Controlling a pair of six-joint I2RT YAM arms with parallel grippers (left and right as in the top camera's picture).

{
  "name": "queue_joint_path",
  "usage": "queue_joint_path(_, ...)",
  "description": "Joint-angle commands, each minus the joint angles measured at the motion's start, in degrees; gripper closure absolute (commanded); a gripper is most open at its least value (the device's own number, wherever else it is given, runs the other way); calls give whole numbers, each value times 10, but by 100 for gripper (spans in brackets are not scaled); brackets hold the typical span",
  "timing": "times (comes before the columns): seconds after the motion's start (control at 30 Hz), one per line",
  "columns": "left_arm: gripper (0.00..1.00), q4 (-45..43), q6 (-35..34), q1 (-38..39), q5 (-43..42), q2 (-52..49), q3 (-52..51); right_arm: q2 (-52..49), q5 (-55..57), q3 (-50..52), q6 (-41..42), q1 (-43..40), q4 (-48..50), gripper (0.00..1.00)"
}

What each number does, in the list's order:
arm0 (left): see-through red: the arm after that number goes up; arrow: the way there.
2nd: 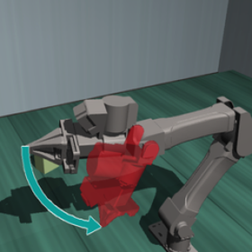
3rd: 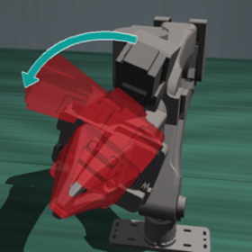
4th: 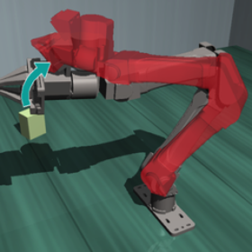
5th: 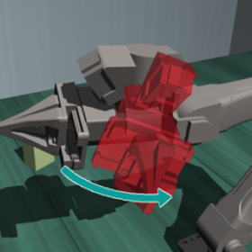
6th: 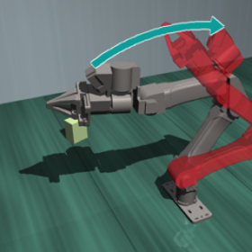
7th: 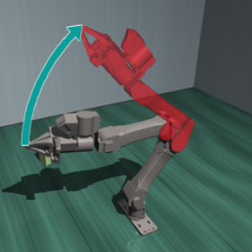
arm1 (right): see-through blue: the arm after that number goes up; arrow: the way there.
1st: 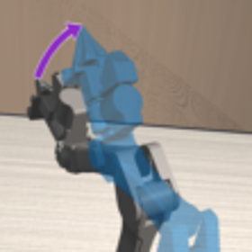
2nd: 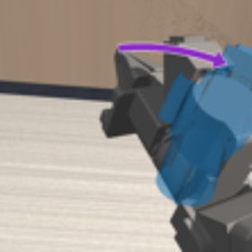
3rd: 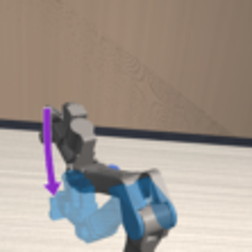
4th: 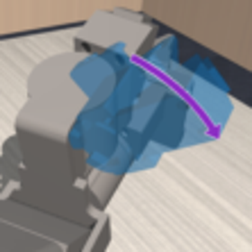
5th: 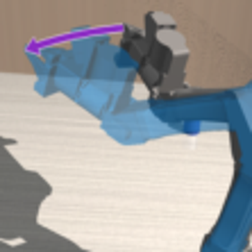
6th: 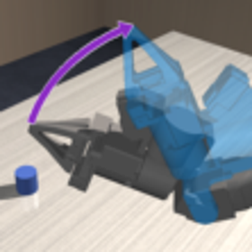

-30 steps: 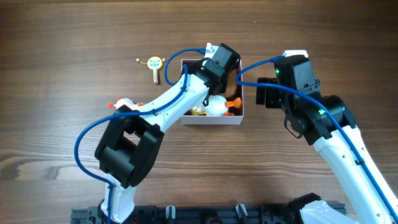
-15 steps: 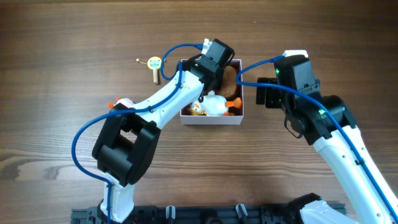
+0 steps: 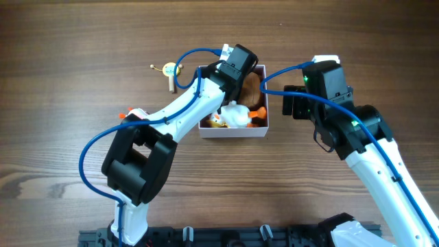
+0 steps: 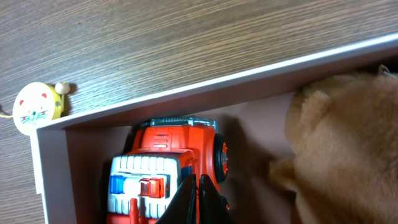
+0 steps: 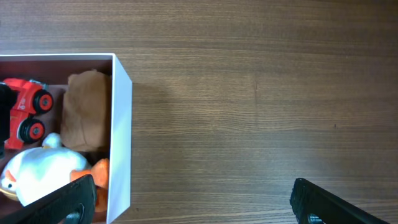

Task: Pack container
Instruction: 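Lower the fire truck into the box's left side and open left gripper, then withdraw the left gripper and reach to the pink-and-white duck toy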

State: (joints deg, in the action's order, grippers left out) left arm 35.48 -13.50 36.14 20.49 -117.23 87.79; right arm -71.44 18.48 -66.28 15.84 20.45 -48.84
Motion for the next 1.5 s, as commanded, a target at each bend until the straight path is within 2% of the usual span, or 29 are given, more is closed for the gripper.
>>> queue_joint_path(0.0,96,12,10,-4,31,-11,10,3,3,-12,7,-2,2,0)
queue_joint_path(0.17,96,11,-4,-4,21,-11,10,3,3,-12,7,-2,2,1)
queue_joint_path(0.27,90,9,-4,-3,12,-11,10,3,3,-12,7,-2,2,1)
queue_joint_path(0.47,85,-7,-4,-3,-35,4,12,3,3,-12,7,-2,2,1)
queue_joint_path(0.7,84,-10,-2,-4,-32,58,12,3,3,-12,7,-2,2,0)
queue_joint_path(0.8,84,1,-3,-8,3,110,12,3,3,-12,7,-2,2,1)
queue_joint_path(0.87,89,56,-53,-23,21,169,12,3,3,-12,7,-2,2,1)
queue_joint_path(1.0,89,180,-101,-86,21,226,12,3,3,-12,7,-2,2,0)
queue_joint_path(1.1,88,279,-138,-149,12,230,10,3,3,-12,7,-2,2,0)
queue_joint_path(1.2,75,296,-140,-228,-83,227,-37,3,3,-12,7,-2,2,1)
queue_joint_path(1.27,66,269,-140,-271,-151,227,-83,3,3,-12,7,-2,2,1)
queue_joint_path(1.37,57,202,-141,-315,-221,227,-157,3,3,-12,7,-2,2,0)
queue_joint_path(1.4,53,172,-155,-325,-240,227,-186,3,3,-12,7,-2,2,0)
queue_joint_path(1.47,54,130,-208,-338,-243,227,-233,3,3,-12,7,-2,2,0)
